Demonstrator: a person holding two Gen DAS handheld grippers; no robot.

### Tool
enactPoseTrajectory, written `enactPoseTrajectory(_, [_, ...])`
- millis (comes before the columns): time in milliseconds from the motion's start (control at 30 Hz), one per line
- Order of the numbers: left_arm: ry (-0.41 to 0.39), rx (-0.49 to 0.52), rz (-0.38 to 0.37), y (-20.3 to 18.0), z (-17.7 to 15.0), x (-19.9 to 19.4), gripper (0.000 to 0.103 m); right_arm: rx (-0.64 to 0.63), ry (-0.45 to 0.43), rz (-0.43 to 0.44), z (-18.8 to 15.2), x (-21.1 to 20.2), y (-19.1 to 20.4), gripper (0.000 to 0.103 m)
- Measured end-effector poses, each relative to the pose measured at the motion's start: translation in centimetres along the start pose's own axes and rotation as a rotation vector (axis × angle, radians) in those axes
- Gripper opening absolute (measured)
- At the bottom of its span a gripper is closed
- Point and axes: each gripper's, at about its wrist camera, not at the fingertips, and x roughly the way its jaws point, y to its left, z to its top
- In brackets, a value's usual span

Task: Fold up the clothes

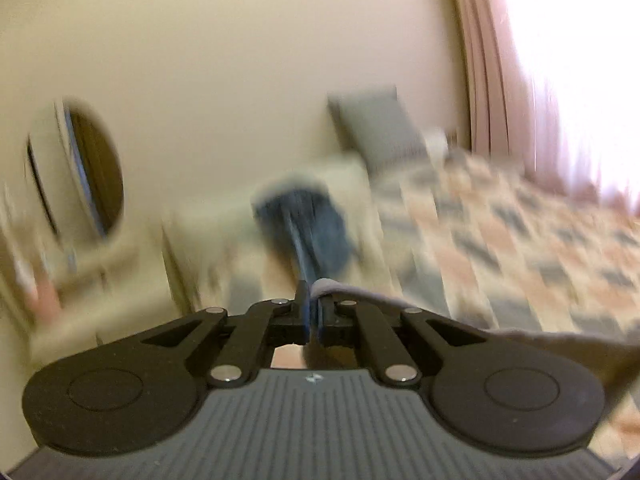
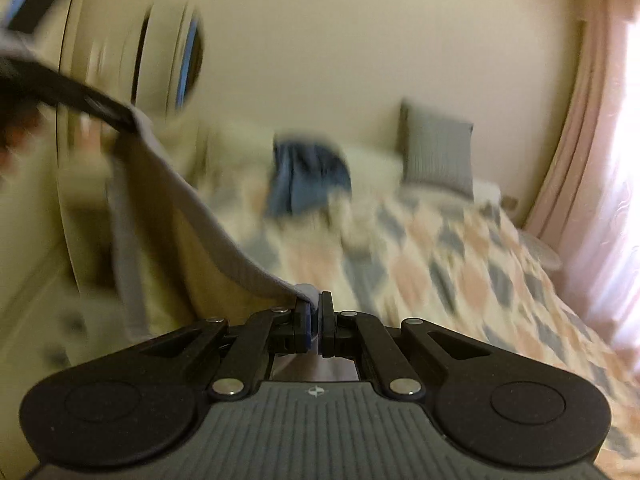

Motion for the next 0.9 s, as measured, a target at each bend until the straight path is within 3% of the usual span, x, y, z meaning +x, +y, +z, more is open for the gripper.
enactPoseTrajectory(100, [-0.162, 0.082, -0.046, 0.4, 9.4, 0.7, 0.002, 0.119, -0.114, 0.018, 6.0, -2.9, -1.0, 0.000])
enactPoseTrajectory(167, [-0.263, 0.139, -0.094, 0.0, 15.5, 1.4, 0.002, 0.234, -0.157, 0.016, 8.2, -5.0, -2.5, 0.000])
enactPoseTrajectory(233, [-0.287, 0.220, -0.253, -4.3, 18.9, 3.0, 0.003, 0.380, -0.173, -0.020, 8.6, -7.1, -4.6, 0.000])
enactPoseTrajectory(333, [-0.189, 0.331, -0.421, -10.3, 13.6, 3.1, 0.006, 0.684, -0.160, -0.125, 5.8, -10.5, -8.4, 0.000])
enactPoseTrajectory(400, [-0.122, 0.405, -0.532, -14.3, 10.2, 3.1, 0.018, 0.904, -0.133, -0.262, 1.7, -13.1, -10.3, 0.000])
enactPoseTrajectory(433, [-0.087, 0.442, -0.588, -16.3, 8.4, 3.2, 0.031, 1.002, -0.116, -0.345, -0.7, -14.5, -11.0, 0.000])
enactPoseTrajectory(467, [-0.053, 0.478, -0.643, -18.3, 6.7, 3.2, 0.037, 1.102, -0.097, -0.433, -3.4, -16.1, -11.5, 0.001])
enactPoseTrajectory(533, [0.017, 0.551, -0.754, -22.3, 3.2, 3.3, 0.036, 1.297, -0.056, -0.607, -9.2, -19.3, -12.1, 0.002])
enactPoseTrajectory(600, [0.088, 0.623, -0.864, -26.3, -0.3, 3.3, 0.037, 1.444, 0.052, -0.773, -15.8, -21.4, -11.7, 0.002])
enactPoseTrajectory(667, [0.161, 0.695, -0.973, -30.3, -3.8, 3.4, 0.044, 1.576, 0.179, -0.939, -22.6, -23.3, -11.1, 0.002])
enactPoseTrajectory(767, [0.273, 0.801, -1.137, -36.3, -9.0, 3.5, 0.050, 1.813, 0.421, -1.031, -33.2, -24.7, -8.8, 0.012])
enactPoseTrajectory(800, [0.316, 0.827, -1.144, -37.1, -11.1, 3.9, 0.050, 1.844, 0.477, -1.044, -35.3, -24.9, -8.1, 0.018])
enactPoseTrajectory(900, [0.463, 0.864, -0.885, -31.6, -19.2, 8.5, 0.049, 1.831, 0.608, -1.048, -39.3, -24.8, -6.8, 0.027])
